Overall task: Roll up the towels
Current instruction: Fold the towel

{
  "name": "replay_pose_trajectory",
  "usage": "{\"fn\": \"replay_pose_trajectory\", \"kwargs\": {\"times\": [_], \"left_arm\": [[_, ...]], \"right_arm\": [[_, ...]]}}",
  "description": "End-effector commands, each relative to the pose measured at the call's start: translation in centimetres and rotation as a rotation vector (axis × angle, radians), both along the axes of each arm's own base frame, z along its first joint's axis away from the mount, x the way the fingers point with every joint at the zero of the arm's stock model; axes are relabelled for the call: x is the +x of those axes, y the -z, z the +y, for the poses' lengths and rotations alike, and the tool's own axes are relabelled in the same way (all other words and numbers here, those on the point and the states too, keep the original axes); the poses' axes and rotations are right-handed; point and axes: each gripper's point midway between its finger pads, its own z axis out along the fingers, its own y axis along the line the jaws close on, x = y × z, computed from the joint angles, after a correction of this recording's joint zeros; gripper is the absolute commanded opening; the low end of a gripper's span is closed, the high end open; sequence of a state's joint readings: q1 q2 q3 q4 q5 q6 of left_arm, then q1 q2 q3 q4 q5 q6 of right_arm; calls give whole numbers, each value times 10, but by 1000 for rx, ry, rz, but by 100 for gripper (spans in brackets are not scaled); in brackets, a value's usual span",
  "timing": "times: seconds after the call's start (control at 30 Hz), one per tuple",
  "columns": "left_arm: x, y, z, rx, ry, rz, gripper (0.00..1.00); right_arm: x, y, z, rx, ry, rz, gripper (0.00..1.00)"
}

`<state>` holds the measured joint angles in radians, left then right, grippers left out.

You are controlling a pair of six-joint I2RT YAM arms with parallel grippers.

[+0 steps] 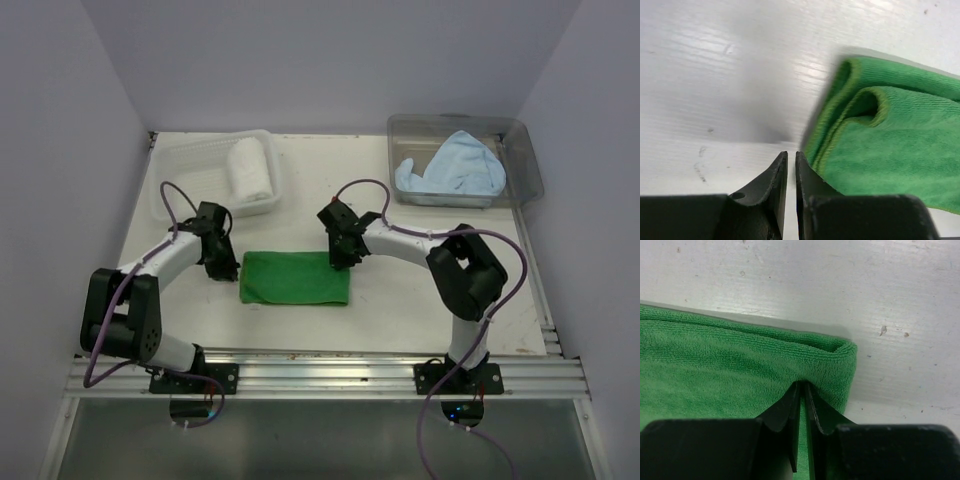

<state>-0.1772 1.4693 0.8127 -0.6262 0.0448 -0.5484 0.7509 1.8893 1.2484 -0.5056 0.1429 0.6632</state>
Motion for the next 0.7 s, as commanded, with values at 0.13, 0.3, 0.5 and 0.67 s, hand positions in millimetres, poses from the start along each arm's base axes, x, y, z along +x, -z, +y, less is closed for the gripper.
{"fn": "replay_pose_trajectory", "kwargs": {"times": [0.13,0.3,0.5,0.67], "left_arm": [[16,-37,5,32,-69,-122,13],[27,-82,-43,-5,37,-273,17],[-4,-44,-83,-139,146,-133,16],[-18,-7,-75,-95,110,-30,15]], "right_arm": [[4,-26,-9,24,2,-56,12],[13,-50,-13,30,3,-132,14],[26,-42,-7,-3,-31,-144,16],[35,-18,-8,-68,-57,-137,14]]}}
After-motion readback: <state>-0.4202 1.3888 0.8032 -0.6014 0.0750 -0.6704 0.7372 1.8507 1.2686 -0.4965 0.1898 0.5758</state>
